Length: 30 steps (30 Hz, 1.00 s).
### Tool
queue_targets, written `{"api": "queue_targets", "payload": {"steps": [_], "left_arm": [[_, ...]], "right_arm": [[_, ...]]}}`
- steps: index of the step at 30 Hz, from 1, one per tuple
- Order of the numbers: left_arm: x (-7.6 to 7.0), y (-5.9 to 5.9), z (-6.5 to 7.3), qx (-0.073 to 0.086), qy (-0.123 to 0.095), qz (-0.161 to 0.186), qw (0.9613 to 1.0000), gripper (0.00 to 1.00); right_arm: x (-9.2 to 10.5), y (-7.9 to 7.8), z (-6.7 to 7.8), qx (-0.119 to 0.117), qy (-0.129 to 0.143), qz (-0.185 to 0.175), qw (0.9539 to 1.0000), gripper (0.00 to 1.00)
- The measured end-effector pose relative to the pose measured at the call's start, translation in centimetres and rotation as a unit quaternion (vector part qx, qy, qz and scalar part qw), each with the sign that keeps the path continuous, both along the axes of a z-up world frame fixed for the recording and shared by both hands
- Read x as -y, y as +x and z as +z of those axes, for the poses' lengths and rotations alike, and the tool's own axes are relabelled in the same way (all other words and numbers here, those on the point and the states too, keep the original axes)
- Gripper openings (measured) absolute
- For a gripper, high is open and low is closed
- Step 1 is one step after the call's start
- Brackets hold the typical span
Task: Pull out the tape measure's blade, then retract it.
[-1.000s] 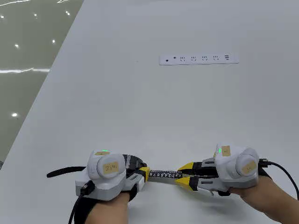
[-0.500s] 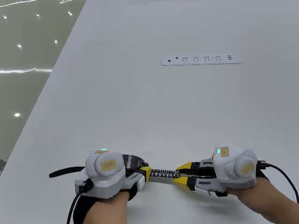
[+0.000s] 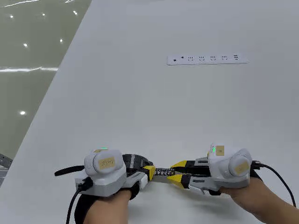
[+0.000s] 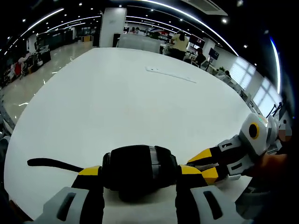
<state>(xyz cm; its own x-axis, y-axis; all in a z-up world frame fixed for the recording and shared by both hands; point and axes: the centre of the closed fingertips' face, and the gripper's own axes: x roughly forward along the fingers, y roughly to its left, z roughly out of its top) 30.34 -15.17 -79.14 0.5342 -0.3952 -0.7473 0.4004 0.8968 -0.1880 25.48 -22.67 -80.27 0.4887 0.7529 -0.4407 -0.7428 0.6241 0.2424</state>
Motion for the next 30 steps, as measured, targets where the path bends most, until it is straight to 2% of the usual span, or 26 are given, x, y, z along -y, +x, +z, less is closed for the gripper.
{"api": "queue_targets", "payload": {"steps": [20,30], "left_arm": [[-0.1,0.0,0.1,-0.005,-0.018,0.007,0.9998,0.59],[0.0,0.1,0.1,0.000,-0.013,0.002,0.9999,0.59]], "right_arm": [[-3.1,1.5,-0.4,-0.002,0.004,0.015,0.9999,0.13],[-2.9,1.4,-0.5,-0.003,0.000,0.018,0.9998,0.13]]}}
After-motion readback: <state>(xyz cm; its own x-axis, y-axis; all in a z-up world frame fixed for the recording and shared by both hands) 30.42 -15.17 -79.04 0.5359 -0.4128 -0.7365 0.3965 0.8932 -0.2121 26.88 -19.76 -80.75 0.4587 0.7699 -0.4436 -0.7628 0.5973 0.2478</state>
